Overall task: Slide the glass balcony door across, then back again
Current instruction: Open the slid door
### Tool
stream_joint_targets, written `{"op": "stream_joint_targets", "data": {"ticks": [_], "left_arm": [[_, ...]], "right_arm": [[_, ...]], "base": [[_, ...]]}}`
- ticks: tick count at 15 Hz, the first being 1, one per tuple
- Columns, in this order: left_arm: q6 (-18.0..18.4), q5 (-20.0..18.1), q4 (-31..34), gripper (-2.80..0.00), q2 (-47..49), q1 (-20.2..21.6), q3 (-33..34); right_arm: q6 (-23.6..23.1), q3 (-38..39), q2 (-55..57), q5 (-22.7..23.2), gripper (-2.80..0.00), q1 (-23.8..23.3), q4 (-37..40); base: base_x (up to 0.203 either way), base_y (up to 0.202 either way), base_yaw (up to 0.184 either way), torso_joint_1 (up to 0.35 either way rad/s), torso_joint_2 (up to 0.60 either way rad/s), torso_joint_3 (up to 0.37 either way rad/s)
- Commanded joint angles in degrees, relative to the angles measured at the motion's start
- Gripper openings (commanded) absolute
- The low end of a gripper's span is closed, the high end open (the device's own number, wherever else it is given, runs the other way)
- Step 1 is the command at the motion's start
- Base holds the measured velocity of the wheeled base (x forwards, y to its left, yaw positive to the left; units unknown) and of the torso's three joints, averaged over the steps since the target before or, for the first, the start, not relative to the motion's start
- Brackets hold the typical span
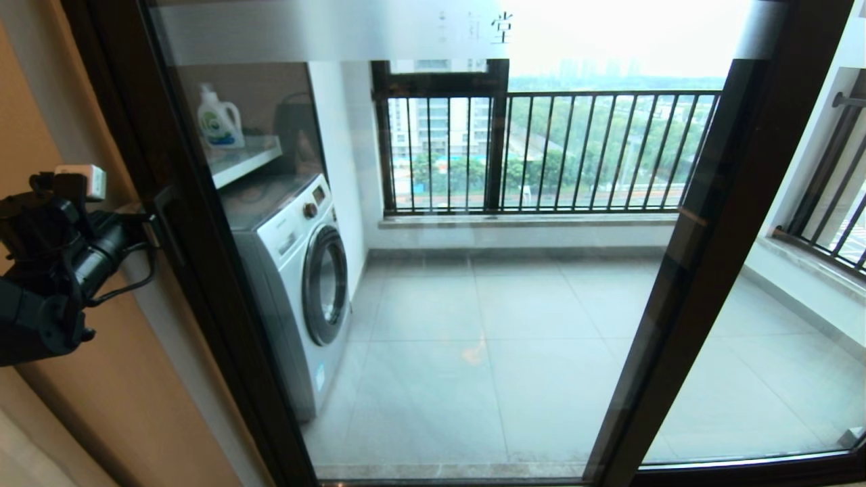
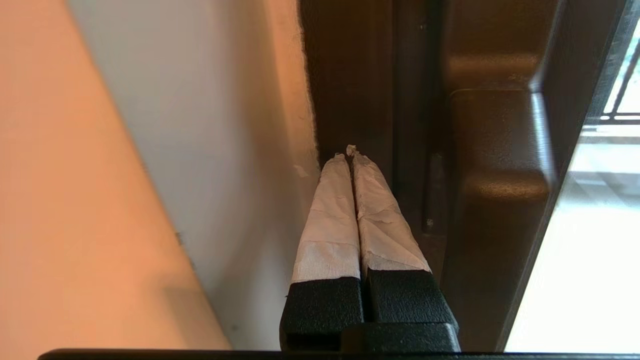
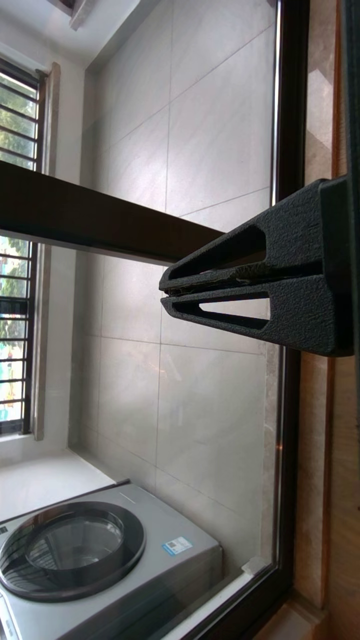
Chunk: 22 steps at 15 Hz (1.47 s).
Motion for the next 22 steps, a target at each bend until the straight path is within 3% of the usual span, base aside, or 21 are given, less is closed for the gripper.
{"op": "stream_joint_targets", "data": {"ticks": [1,5,11,14,22], "left_arm": [[0.03,-0.03,-0.54,-2.8,-0.1,1.22,0.31],[0.02,-0.74,-0.66,-2.8,-1.96,4.2,0.93],[1.88,-0.91,-0.48,-2.8,4.53,4.08,-5.4],[2.05,-0.91,-0.24,-2.8,5.75,2.79,-8.22],[2.14,-0.47,0.42,-2.8,3.49,-1.25,-7.41]], "right_arm": [[-0.06,0.03,0.05,0.03,-2.8,0.04,0.02],[-0.06,0.05,0.05,0.03,-2.8,0.04,0.02],[-0.06,-0.02,0.05,0.03,-2.8,0.04,0.02],[-0.06,-0.03,0.05,0.03,-2.8,0.04,0.02],[-0.06,-0.02,0.05,0.03,-2.8,-0.04,0.02]], "base": [[0.0,0.0,0.0,0.0,0.0,0.0],[0.0,0.0,0.0,0.0,0.0,0.0],[0.0,0.0,0.0,0.0,0.0,0.0],[0.0,0.0,0.0,0.0,0.0,0.0],[0.0,0.0,0.0,0.0,0.0,0.0]]}}
